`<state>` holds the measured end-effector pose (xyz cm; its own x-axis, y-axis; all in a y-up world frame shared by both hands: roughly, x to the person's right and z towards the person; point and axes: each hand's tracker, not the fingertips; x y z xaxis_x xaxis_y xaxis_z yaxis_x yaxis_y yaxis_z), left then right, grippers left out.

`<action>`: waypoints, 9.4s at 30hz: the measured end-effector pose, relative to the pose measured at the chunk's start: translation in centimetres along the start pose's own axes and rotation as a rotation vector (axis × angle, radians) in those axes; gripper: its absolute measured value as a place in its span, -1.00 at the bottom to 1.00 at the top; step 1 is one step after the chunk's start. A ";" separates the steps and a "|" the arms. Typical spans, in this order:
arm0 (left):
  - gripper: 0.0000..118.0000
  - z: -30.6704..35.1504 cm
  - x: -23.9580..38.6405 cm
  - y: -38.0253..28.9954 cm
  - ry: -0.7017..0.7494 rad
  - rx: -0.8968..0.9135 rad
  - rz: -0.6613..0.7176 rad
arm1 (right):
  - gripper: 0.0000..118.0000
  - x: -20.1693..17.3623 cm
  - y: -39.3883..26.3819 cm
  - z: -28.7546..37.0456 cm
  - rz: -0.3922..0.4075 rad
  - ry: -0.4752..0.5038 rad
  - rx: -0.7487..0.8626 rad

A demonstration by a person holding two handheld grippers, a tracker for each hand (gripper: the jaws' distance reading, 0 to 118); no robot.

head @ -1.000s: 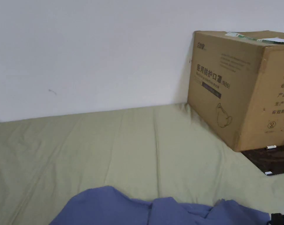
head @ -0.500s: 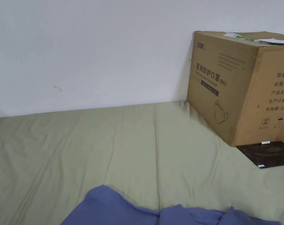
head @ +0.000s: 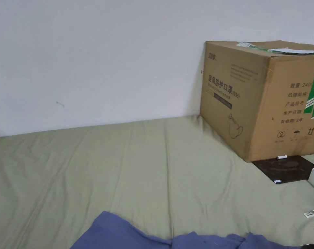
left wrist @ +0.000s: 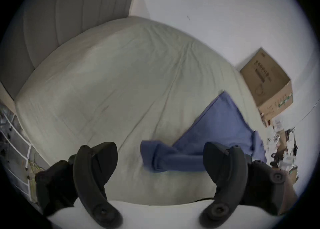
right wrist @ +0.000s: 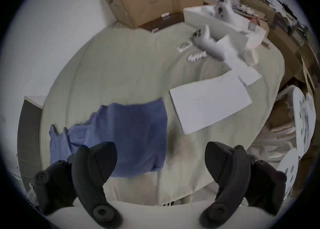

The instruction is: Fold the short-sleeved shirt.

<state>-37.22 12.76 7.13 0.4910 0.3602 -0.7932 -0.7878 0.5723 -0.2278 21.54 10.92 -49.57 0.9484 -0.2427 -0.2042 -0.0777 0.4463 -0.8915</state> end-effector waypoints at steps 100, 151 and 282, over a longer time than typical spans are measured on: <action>-0.96 13.6 31.2 33.4 -0.268 0.616 -0.406 | -1.00 -31.7 31.7 35.8 0.430 0.186 0.926; -0.96 -8.2 5.8 -3.0 -0.030 -0.102 -0.335 | -1.00 -4.3 -8.6 -3.1 0.404 0.084 -0.174; 0.07 -7.7 9.4 5.5 -0.068 -0.044 -0.142 | 0.42 -19.3 3.2 -1.0 0.344 0.289 0.170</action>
<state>-39.83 13.64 -5.89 0.6218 0.3280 -0.7112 -0.7233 0.5887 -0.3609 2.72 16.19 -48.92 0.7503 -0.2752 -0.6011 -0.2974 0.6715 -0.6787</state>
